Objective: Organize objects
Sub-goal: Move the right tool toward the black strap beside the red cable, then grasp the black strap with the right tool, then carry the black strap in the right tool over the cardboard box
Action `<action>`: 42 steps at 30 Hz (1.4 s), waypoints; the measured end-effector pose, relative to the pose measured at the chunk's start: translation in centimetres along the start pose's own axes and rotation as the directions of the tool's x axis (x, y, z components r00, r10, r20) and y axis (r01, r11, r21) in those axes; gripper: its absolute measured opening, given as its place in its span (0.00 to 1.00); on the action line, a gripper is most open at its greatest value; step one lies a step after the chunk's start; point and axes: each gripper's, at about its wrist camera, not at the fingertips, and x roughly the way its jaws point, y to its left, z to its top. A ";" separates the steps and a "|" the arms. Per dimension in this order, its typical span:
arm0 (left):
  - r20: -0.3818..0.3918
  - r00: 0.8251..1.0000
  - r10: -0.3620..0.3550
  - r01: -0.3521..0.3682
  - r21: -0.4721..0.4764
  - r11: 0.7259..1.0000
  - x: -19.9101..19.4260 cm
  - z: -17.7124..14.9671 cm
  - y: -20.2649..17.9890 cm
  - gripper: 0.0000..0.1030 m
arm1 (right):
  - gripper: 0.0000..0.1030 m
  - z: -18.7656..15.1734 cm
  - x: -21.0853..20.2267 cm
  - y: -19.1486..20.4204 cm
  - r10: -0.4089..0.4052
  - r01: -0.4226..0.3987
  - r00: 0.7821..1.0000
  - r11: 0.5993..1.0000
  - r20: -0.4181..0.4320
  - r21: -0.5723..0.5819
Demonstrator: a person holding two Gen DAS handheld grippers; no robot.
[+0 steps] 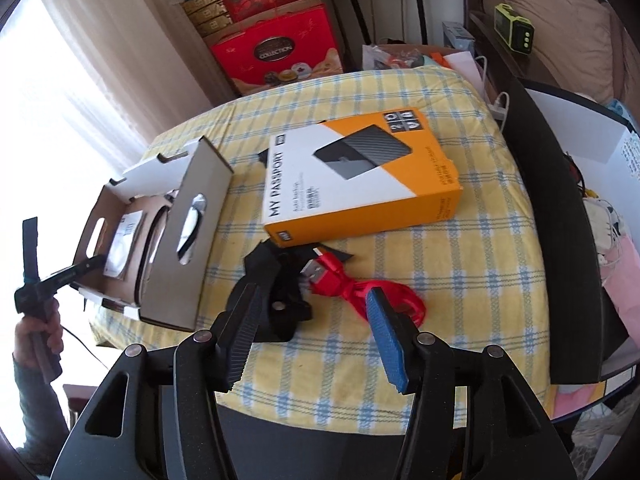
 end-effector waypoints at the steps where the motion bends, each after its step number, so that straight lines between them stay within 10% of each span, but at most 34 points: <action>1: 0.000 1.000 0.000 0.000 0.000 1.000 0.0 0.0 0.0 0.04 | 0.54 -0.1 0.3 0.4 0.009 -0.009 1.000 1.000 -0.011 -0.009; 14: 0.000 1.000 -0.001 0.001 -0.003 1.000 0.0 0.0 0.1 0.04 | 0.38 -1.0 5.5 3.5 -0.032 0.024 0.996 0.995 -0.085 -0.097; 17: 0.000 1.000 -0.001 0.001 -0.002 1.000 0.1 0.0 0.1 0.04 | 0.07 -0.5 5.5 3.4 0.001 -0.008 0.996 0.997 -0.089 -0.081; 42: -0.001 1.000 -0.007 0.007 -0.008 1.000 0.0 0.0 0.0 0.04 | 0.03 8.7 -6.4 7.5 0.248 -0.241 0.962 0.968 0.115 -0.069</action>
